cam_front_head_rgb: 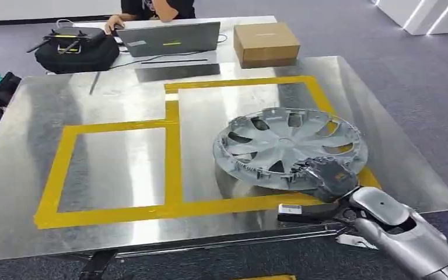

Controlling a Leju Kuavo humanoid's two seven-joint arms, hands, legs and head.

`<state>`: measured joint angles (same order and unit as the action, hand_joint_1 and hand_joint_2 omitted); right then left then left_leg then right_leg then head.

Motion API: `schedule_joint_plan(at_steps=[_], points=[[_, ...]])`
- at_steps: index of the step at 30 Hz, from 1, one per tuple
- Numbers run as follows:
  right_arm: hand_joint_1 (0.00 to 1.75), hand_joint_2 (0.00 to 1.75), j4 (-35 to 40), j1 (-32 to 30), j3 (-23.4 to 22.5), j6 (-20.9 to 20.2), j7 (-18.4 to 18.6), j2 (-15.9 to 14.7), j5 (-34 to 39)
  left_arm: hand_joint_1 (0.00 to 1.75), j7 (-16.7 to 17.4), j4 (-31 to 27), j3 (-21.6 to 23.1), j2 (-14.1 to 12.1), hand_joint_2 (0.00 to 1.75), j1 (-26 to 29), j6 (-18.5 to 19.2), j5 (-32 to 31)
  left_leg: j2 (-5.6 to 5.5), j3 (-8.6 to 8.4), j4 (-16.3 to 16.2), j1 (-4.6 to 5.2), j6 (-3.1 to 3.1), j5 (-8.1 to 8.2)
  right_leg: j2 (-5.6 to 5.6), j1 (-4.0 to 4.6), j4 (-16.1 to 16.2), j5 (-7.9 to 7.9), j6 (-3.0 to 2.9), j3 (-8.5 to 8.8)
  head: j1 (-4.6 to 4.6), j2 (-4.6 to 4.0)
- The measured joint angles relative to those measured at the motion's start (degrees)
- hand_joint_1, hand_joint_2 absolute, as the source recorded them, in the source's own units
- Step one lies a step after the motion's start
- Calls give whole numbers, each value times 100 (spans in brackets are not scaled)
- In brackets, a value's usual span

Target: Take the parts from the cabinet and place them on the table.

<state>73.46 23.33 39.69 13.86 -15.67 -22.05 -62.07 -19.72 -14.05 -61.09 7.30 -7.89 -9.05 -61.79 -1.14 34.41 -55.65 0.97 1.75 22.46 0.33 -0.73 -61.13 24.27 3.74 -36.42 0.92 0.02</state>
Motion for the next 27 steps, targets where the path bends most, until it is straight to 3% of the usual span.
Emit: schedule_joint_plan(at_steps=[1, 2, 5, 10, 13, 19, 27], points=[[175, 175, -156, 157, 67, -17, -20, 78, 17, 0, -2, 0, 9, -4, 175, -8, 2, 0, -6, 4, -18, 29, -38, 27, 11, 15, 243, 27, -13, 130, -2, 0], [175, 175, -316, 321, 135, -50, -37, 160, 24, 0, -2, 0, 22, -7, 175, -20, 2, 0, -6, 42, -64, 41, -61, 36, 27, 7, 332, 27, -62, 188, -13, 0], [175, 175, -796, 578, 273, -55, -31, 343, 68, 0, -9, 0, 59, -17, 175, -23, 0, 9, -4, 58, -57, 36, 33, 12, 32, 20, 338, -2, -59, 169, -33, 0], [175, 175, -1592, 874, 411, 30, 11, 513, 244, 0, -11, 0, 138, -33, 175, -17, -18, 17, -4, 40, -7, 22, -20, 0, 32, 47, 337, 22, -122, 165, -35, 0], [175, 175, -1831, 893, 444, 70, -4, 540, 302, 0, -11, 0, 151, -44, 175, 2, -18, 17, -5, 41, -2, 9, -96, 4, 27, 54, 333, 26, -128, 164, -33, 0], [175, 175, -2269, 900, 446, 77, -300, 612, 498, 0, -11, 0, 232, -44, 175, 3, -24, 0, -5, 42, -2, 12, -113, 11, 27, 54, 342, 23, -139, 172, -31, 0], [175, 175, -2756, 908, 472, 706, -564, 885, 398, 0, -352, 0, 490, -44, 175, -33, 48, -111, -1, 41, -4, 20, -111, 11, 33, 42, 371, 7, -132, 185, -31, 0]])
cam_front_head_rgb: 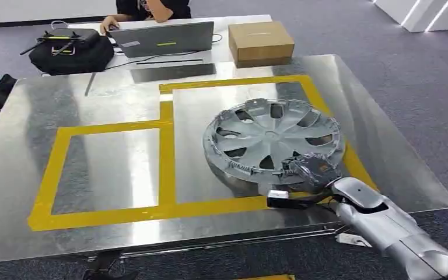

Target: Take the parts from the cabinet and place them on the table.

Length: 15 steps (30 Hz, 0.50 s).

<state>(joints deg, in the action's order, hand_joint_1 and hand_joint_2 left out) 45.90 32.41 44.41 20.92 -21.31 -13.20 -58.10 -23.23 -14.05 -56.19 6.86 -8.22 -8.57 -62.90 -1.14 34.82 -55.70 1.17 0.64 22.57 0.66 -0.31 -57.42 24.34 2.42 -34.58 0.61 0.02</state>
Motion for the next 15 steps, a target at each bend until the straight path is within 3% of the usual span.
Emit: schedule_joint_plan(at_steps=[6, 15], points=[[175, 175, -105, -15, 42, 623, 98, 63, -448, 0, -230, 0, 144, 0, 175, -1, 59, -7, -1, 2, -1, 6, 2, -1, -3, -5, 1, -2, 3, 0, -2, 0], [175, 175, -225, 6, 63, 726, 111, 113, -533, 0, -308, 0, 253, 0, 175, -14, 50, 9, -1, 2, -1, 6, 3, 1, -3, -6, 1, -2, 3, -1, -2, 0]])
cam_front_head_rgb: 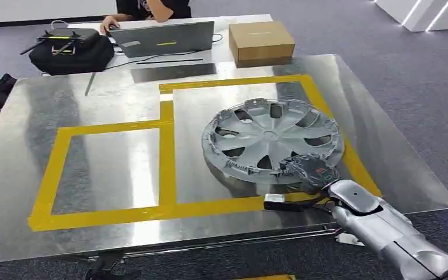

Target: Take the parts from the cabinet and place them on the table.

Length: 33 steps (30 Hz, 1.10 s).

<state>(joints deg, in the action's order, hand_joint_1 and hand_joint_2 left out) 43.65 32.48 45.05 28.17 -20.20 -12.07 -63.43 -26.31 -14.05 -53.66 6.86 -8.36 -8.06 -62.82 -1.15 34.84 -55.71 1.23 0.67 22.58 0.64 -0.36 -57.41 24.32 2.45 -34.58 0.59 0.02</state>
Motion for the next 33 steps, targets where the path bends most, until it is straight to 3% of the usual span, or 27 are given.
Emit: schedule_joint_plan(at_steps=[2, 3, 23, 24, 29, 33], points=[[175, 175, -83, 49, -2, 24, 0, 0, -11, 0, -33, 0, 11, 0, 175, -8, -13, 48, 0, 0, 0, 0, 0, 0, 1, 0, 0, 0, 0, 0, 0, 0], [0, 0, -135, 79, -4, 26, 2, 2, -9, 0, -39, 0, 15, 0, 175, -15, -13, 68, 0, 0, 0, 0, 0, 0, 0, 0, 0, 0, 0, 0, 0, 0], [0, 0, -385, 116, -540, -33, 9, 0, 120, 0, 28, 0, 146, -9, 175, -24, -94, 287, 0, 2, -1, 5, 5, -2, 0, -6, 0, -3, 1, -3, 0, 0], [0, 0, -365, 109, -562, -31, 9, -2, 120, 0, 28, 0, 149, -11, 0, -24, -96, 300, 0, 2, -1, 5, 5, -2, 0, -6, 0, -3, 1, -3, 2, 0], [0, 0, -224, 33, -695, 26, -13, -4, 192, 0, 28, 0, 153, -11, 0, -23, -112, 358, 0, 2, -1, 6, 5, -2, 0, -7, 1, -3, 1, -3, 0, 0], [0, 0, 301, -222, -891, 194, -79, -2, 352, 0, 28, 0, 170, -9, 0, -13, -127, 464, -1, 3, -1, 6, 5, -1, -1, -7, 1, -3, 2, -3, 2, 0]])
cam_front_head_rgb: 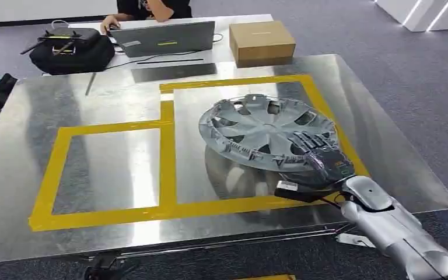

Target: Take the parts from the cabinet and place them on the table.

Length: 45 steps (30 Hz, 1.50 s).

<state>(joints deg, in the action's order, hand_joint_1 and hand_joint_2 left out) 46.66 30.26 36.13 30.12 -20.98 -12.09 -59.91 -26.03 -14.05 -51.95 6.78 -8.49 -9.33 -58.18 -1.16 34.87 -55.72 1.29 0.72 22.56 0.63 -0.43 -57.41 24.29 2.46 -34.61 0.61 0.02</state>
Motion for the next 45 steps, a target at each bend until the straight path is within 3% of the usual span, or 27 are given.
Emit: schedule_joint_plan(at_steps=[10, 17, 20, 26, 29, 31, 34, 41, 45], points=[[0, 0, 972, -405, -335, 66, 13, -2, 96, 0, -2, 0, 72, 0, 0, 25, -20, 61, 0, 3, 0, 0, 1, 1, 1, 0, 1, 1, 0, -2, 0, 0], [0, 0, 1452, -451, -529, -438, 177, -37, 103, 0, -2, 0, 81, 0, 0, 37, -22, 138, 1, 3, 0, 0, 1, 1, 4, 0, 8, 1, 0, -1, 0, 0], [0, 0, 1363, -340, -525, -1207, 221, -59, 268, 0, -2, 0, 85, 0, 0, 41, -22, 190, 5, 3, 0, 0, 1, 1, 10, 0, 11, -1, 1, -1, 0, 0], [0, 0, 483, 326, -265, -3434, 329, -103, 1086, 0, 7, 0, 85, -13, 0, 60, -68, 304, 5, 5, 0, 1, 5, -3, 7, -1, 13, -8, 9, 0, 0, 0], [0, 0, -40, 703, -34, -4134, 441, -105, 1431, 0, 26, 0, 94, -17, 0, 60, -85, 319, 5, 5, 0, 1, 8, -5, 7, -1, 14, -9, 9, 0, -2, 0], [0, 0, -291, 904, 117, -4299, 478, -107, 1576, 0, 35, 0, 118, -22, 0, 58, -87, 326, 5, 5, 0, 1, 8, -5, 7, -1, 15, -8, 9, 1, 0, 0], [0, 0, -502, 1044, 284, -4148, 419, -105, 1720, 0, 39, 0, 138, -22, 0, 59, -87, 363, 2, 5, 0, 0, 9, -4, 3, -1, 17, -8, 9, 3, -2, 0], [0, 0, -60, 569, 262, -1667, 339, -111, 1392, 0, 37, 0, 208, -26, 0, 96, -85, 406, 2, 8, 0, 1, 9, -2, 4, -1, 22, -7, 9, 2, 2, 0], [0, 0, 276, 341, 163, -1506, 347, -111, 1312, 0, 37, 0, 225, -28, 0, 104, -85, 409, 6, 8, 0, 0, 6, 3, 10, -1, 23, -7, 9, 0, 0, 0]])
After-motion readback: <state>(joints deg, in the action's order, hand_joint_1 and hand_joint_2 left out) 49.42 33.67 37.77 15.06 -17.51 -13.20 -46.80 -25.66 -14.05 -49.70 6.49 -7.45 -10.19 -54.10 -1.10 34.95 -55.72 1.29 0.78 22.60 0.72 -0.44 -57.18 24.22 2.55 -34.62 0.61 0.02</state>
